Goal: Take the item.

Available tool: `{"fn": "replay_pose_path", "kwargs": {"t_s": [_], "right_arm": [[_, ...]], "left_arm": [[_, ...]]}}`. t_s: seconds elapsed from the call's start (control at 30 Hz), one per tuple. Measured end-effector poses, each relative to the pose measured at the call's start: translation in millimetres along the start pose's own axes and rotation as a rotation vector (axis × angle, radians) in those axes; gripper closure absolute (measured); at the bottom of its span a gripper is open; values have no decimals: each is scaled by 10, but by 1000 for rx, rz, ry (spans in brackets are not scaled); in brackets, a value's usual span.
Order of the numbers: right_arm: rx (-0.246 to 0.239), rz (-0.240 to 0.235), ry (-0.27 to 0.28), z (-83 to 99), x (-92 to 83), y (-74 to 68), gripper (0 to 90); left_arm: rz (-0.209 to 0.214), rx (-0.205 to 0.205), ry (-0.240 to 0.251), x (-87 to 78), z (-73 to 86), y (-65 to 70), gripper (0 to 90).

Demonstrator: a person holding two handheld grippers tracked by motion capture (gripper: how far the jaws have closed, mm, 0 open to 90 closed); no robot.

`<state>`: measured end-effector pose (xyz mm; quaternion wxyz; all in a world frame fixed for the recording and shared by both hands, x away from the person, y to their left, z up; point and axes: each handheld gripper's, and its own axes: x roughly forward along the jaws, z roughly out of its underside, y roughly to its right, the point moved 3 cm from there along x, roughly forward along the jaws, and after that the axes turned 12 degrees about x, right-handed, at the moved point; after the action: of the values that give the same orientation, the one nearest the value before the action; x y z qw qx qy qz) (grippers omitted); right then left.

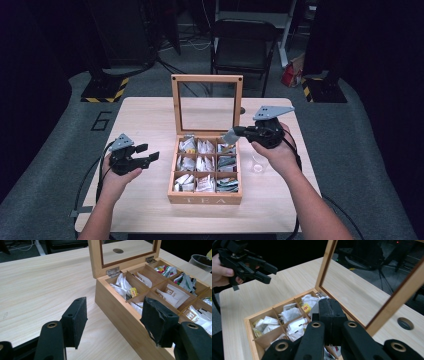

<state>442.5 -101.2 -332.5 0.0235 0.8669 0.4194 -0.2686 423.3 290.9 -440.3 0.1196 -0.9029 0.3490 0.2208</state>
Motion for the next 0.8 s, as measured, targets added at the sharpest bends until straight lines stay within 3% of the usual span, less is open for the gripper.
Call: {"fn": "replay_pose_path", "kwargs": {"t_s": [0.8], "right_arm": [[39, 136, 17, 190, -442, 364, 900]], "left_arm": [[-6, -4, -5, -2, 18, -14, 371]]}}
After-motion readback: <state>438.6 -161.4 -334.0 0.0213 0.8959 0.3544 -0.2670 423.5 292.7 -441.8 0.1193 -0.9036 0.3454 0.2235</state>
